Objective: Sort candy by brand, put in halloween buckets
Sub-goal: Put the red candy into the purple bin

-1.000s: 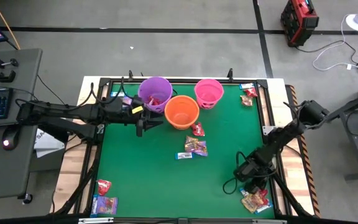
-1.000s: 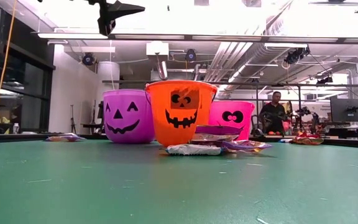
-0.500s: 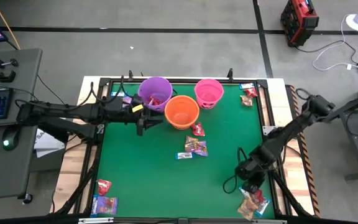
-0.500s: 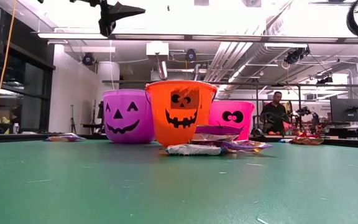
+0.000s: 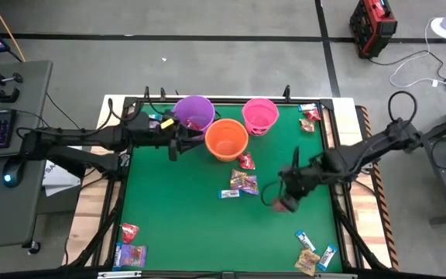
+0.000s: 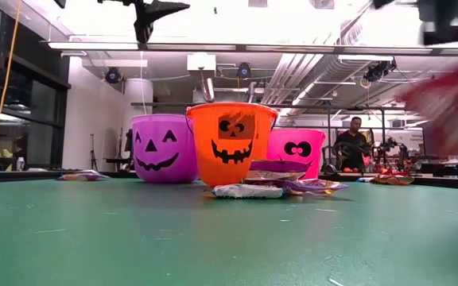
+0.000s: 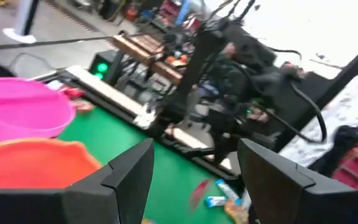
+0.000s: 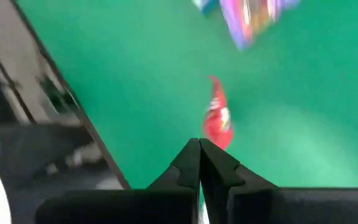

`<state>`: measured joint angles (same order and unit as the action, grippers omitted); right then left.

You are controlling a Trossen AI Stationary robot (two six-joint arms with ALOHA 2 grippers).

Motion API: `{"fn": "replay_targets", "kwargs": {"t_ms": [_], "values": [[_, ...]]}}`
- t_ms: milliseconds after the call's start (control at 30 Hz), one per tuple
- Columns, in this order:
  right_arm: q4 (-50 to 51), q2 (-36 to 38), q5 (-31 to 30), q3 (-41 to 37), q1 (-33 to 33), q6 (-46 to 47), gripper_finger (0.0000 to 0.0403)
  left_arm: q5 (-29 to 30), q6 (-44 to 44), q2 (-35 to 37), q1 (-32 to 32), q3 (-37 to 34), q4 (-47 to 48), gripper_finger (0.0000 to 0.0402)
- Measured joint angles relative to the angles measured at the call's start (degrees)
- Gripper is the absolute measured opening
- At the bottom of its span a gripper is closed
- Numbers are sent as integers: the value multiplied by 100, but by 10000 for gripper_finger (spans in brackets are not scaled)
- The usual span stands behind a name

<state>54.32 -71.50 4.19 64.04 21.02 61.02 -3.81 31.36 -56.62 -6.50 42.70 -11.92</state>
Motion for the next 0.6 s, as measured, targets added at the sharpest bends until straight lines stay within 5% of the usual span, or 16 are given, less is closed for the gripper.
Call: {"fn": "replay_targets", "kwargs": {"t_ms": [300,600], "values": [[-1127,0,-80,315,-976,-1183,0,-24,-10,506,-2,0,-346,223],[-1128,-21,-77,305,-1177,-1158,0,185,-286,901,-1,0,-57,223]]}}
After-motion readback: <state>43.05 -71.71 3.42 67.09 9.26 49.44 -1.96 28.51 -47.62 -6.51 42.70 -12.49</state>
